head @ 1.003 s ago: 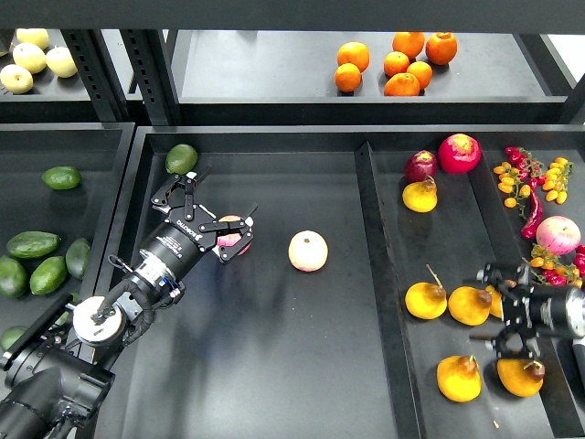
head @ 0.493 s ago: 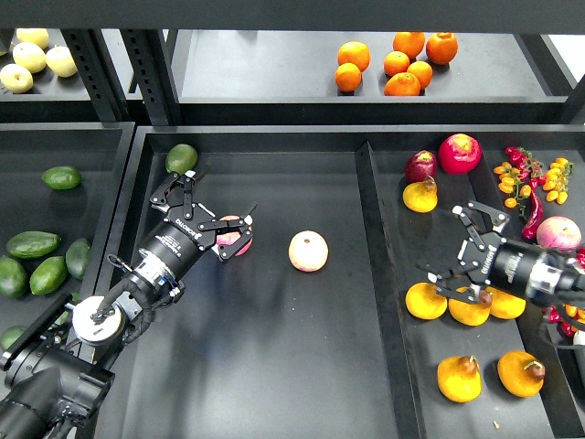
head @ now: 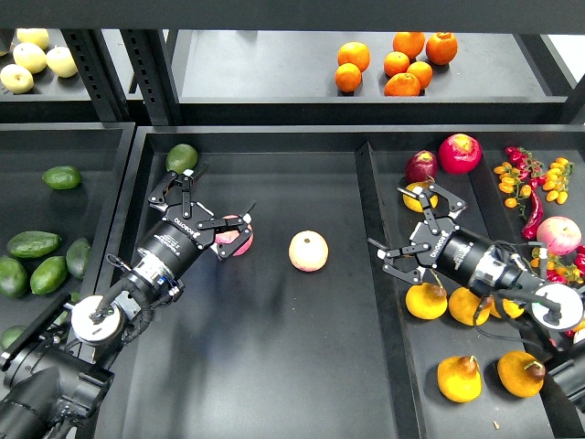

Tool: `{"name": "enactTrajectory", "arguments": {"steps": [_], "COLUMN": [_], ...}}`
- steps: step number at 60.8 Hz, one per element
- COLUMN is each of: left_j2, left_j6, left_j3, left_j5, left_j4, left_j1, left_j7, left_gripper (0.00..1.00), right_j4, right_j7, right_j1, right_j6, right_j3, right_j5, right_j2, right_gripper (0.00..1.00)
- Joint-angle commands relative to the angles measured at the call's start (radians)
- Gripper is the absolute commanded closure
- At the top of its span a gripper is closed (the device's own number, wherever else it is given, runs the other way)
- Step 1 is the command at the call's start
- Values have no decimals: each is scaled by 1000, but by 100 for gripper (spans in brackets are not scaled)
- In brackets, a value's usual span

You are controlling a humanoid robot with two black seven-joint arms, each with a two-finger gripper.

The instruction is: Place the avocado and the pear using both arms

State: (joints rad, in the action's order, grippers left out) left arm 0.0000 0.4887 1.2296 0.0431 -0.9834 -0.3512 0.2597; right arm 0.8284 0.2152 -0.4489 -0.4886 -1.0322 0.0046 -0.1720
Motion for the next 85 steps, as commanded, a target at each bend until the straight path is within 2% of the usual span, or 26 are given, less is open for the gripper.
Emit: {"name": "enactTrajectory", "arguments": {"steps": [1,7,18,35,85], "left_j2": [0,0,0,0,0], "left_j6": [0,0,0,0,0], "left_j3": [1,1,1,1,-1], "left_j5": [1,3,4,6,6], "left_j4": [0,0,0,0,-1], "left_j1": [0,0,0,0,4], "left_j7": [0,0,-16,-16,-16], "left_gripper": [1,1,1,1,1], "right_j4": [-35,-75,-152,-241,-242], "right_j7": [-111,-160,-203,-203,-204], "right_j1": [-2,-2,-19,-43,-40], "right_j6": [0,0,0,0,0], "right_j3": [1,0,-18,-86,-86], "right_j5": [-41,-72,-81,-81,-80], "right_j2": [94,153,172,172,172], "right_gripper": [0,0,0,0,0]}}
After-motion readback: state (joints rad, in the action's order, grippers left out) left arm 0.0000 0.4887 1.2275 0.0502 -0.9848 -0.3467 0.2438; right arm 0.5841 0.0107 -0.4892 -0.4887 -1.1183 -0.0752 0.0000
